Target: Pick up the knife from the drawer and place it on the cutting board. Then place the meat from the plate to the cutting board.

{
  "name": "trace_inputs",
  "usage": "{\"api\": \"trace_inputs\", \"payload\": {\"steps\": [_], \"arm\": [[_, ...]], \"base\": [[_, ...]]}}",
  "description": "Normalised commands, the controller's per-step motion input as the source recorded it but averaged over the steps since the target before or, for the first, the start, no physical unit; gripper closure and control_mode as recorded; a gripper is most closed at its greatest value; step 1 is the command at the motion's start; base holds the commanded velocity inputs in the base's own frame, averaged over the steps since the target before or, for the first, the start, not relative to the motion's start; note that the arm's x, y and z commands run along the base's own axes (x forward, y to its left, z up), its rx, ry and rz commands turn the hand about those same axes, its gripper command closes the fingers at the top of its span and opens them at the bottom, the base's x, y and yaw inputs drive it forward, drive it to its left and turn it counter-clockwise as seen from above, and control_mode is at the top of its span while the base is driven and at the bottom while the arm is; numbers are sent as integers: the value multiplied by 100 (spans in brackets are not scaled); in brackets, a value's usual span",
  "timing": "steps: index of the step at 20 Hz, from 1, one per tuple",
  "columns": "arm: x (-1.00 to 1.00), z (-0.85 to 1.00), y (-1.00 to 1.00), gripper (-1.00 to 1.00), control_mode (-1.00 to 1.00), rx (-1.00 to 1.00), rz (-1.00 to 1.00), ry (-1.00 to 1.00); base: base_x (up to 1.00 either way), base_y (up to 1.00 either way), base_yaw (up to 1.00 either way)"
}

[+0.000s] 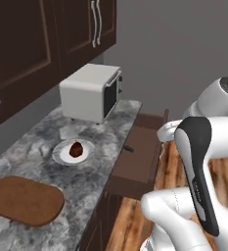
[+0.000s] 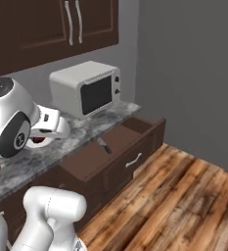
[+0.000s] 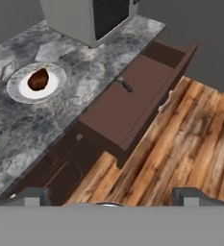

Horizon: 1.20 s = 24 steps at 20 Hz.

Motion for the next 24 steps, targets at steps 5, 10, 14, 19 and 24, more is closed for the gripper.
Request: {"api": "trace_inputs", "payload": {"steps": [5,10,14,19,24], "arm": [[0,0,0,-100,100,0,0,0],[0,0,0,-100,100,0,0,0],[0,0,0,-100,100,0,0,0],[0,0,0,-100,100,0,0,0],[0,0,0,-100,100,0,0,0]], "base": [[4,65,-23],[0,45,-26],[0,0,-29],[3,8,-25],[1,0,-20]]}}
